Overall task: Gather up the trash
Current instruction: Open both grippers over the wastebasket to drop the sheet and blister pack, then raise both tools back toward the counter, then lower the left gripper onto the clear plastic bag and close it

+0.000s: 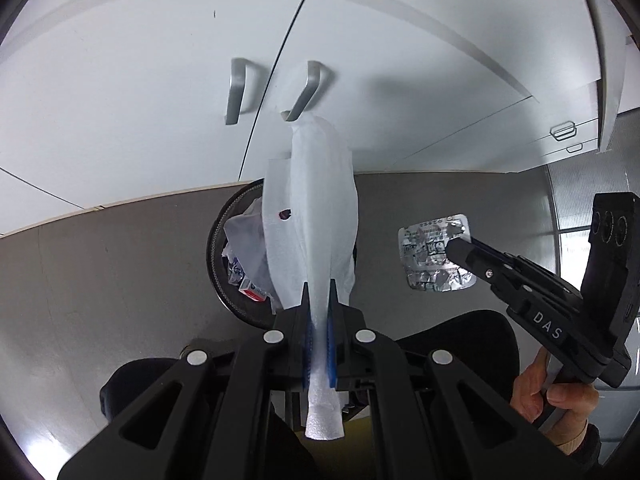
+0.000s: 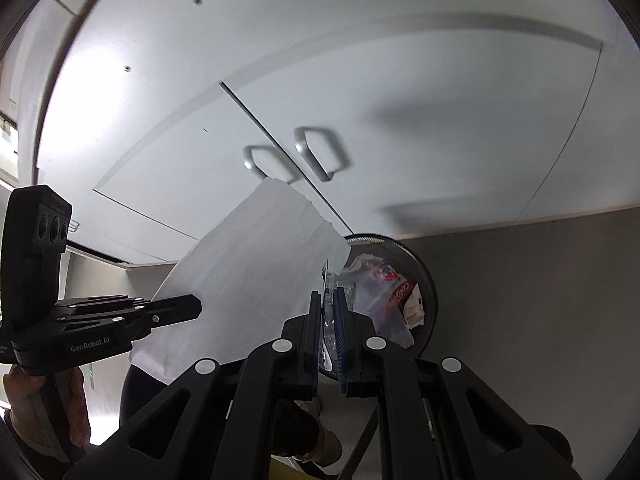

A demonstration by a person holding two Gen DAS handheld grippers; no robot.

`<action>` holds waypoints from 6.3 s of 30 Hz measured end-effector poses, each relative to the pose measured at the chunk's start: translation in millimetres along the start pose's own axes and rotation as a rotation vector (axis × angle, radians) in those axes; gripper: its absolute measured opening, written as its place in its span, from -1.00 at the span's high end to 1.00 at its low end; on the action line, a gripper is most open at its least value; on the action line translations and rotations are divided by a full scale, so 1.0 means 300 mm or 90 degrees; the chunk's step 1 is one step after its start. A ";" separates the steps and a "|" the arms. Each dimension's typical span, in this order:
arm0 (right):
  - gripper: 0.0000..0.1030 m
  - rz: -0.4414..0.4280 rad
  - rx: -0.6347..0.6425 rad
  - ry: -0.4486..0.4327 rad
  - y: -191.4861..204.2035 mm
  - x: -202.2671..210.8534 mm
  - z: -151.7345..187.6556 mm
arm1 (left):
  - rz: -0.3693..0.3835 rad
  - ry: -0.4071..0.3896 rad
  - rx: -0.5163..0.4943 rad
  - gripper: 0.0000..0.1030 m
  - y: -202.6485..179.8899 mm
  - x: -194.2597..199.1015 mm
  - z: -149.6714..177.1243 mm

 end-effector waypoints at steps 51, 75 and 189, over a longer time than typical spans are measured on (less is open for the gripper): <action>-0.83 0.094 -0.225 0.208 -0.350 -0.688 0.073 | -0.096 0.193 0.052 -0.92 0.205 -0.638 0.045; -0.94 0.033 -0.198 0.090 -0.164 -0.225 -0.022 | -0.121 0.026 0.005 -0.92 0.047 -0.152 0.003; -0.94 -0.017 0.168 -0.315 0.483 0.805 -1.419 | 0.148 -0.190 -0.029 0.44 -0.104 0.892 -1.225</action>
Point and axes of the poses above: each gripper's, at about its wrist camera, not at the fingertips, and x roughly against the way its jaws point, y to its left, z to its underside, the point moved 5 cm from there along -x, roughly the way its jaws point, and after that the axes turned 3 degrees about -x, right-handed, at the moved point
